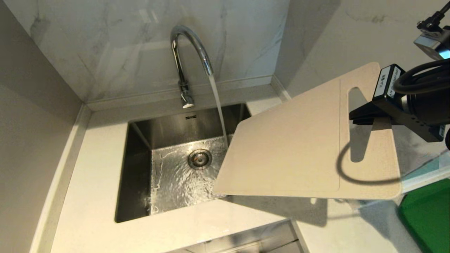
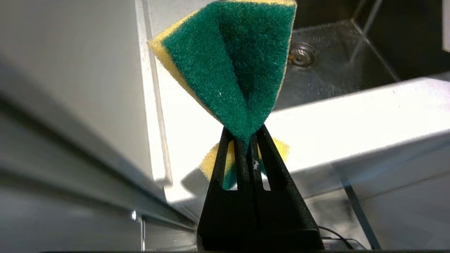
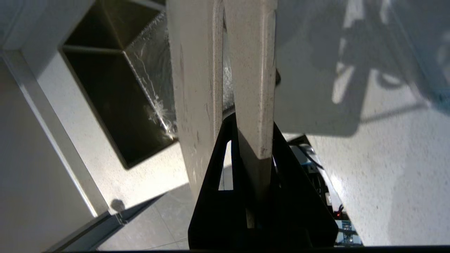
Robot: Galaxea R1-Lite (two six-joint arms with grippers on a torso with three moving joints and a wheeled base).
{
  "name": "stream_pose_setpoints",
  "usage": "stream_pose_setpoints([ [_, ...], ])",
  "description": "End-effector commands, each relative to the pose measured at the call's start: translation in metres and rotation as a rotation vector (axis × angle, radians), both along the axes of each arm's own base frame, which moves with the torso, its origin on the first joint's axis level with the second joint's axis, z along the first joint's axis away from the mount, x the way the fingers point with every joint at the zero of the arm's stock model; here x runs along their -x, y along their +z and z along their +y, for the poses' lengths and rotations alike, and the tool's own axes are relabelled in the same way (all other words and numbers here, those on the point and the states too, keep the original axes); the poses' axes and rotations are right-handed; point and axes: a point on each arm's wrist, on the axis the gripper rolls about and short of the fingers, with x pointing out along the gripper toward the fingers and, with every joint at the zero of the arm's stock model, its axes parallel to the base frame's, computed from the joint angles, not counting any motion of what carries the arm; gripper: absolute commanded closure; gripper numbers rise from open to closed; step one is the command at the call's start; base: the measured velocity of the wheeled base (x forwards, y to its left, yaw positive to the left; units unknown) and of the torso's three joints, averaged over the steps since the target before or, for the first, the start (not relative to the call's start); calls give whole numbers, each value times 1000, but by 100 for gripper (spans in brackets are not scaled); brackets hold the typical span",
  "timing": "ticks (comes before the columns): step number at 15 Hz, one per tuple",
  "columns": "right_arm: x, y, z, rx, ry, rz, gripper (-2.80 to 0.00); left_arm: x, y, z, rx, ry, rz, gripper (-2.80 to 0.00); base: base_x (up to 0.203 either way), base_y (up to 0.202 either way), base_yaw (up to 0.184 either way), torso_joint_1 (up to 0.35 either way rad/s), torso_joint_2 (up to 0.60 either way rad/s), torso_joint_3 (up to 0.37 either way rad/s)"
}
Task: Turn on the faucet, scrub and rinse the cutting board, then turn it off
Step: Scrub the cutting board underwater
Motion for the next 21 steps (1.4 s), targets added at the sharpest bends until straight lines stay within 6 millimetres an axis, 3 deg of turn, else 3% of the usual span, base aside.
stream_pose_setpoints([
  [1,3,0,-1,-2,-1,1,0,0,0,0,0,0,1,0,202,0,-7,-1,-1,1],
  [6,1,0,0,-2,-1,0,0,0,0,0,1,0,1,0,188,0,-6,6,4,0],
  [12,-12,-8,3,-5,2,39,0,0,0,0,1,0,2,0,12,0,-2,2,3,0],
  [16,-54,-31,15,-13,-16,117,0,0,0,0,1,0,1,0,0,0,0,0,0,0],
  [21,-130,-60,42,-59,-25,118,0,0,0,0,1,0,2,0,0,0,0,0,0,0],
])
